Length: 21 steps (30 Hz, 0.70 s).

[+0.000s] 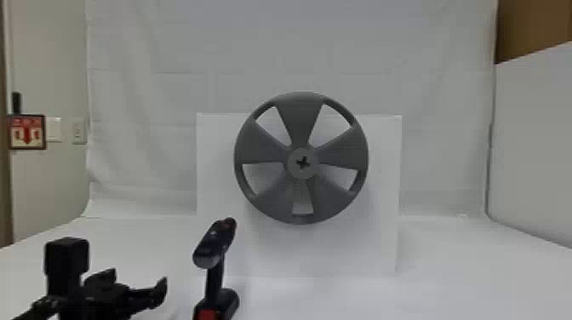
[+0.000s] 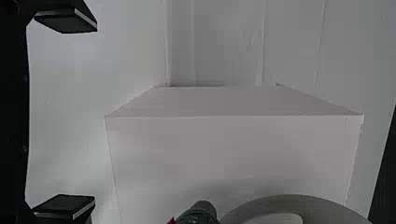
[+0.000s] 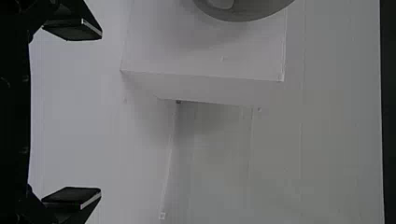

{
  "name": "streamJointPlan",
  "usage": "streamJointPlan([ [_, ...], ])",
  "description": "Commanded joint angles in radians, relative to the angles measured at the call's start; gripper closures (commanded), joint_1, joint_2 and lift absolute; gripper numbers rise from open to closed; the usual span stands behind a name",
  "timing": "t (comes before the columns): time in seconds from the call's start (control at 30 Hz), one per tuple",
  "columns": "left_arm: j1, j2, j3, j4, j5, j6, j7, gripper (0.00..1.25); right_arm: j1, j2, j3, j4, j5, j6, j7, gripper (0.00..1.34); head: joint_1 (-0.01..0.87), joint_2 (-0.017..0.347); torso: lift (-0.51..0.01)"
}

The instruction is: Grasp the drill and bring into the middle of wheel

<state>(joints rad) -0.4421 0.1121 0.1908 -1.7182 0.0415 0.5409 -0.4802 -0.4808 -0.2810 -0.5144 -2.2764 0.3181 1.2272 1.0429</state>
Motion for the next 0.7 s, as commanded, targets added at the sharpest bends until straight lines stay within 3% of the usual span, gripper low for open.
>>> streamJointPlan([
  [0.0,-0.001,0.001,0.045,-0.001,-0.006,-0.001,0.002,0.0,0.002,-0.003,-0.004,0.0,-0.004,0.0,0.0,0.12,0.054,0.031,-0.403],
  [0.13,0.008,0.0,0.056,-0.028,-0.011,0.002,0.048,0.0,0.005,-0.004,-0.007,0.0,-0.005,0.002,0.0,0.12,0.054,0.031,-0.403],
  [0.33,0.037,-0.002,0.027,-0.101,-0.008,0.02,0.207,0.0,0.004,-0.004,-0.01,0.0,-0.01,0.002,0.0,0.12,0.054,0.031,-0.403],
  [0.5,0.057,-0.002,0.004,-0.138,0.051,0.031,0.324,0.0,0.004,-0.003,-0.012,0.0,-0.011,0.002,0.0,0.12,0.054,0.031,-0.403],
  [0.67,0.059,-0.002,0.001,-0.149,0.069,0.031,0.328,0.0,0.004,-0.001,-0.012,0.0,-0.011,0.002,0.0,0.12,0.054,0.031,-0.403],
])
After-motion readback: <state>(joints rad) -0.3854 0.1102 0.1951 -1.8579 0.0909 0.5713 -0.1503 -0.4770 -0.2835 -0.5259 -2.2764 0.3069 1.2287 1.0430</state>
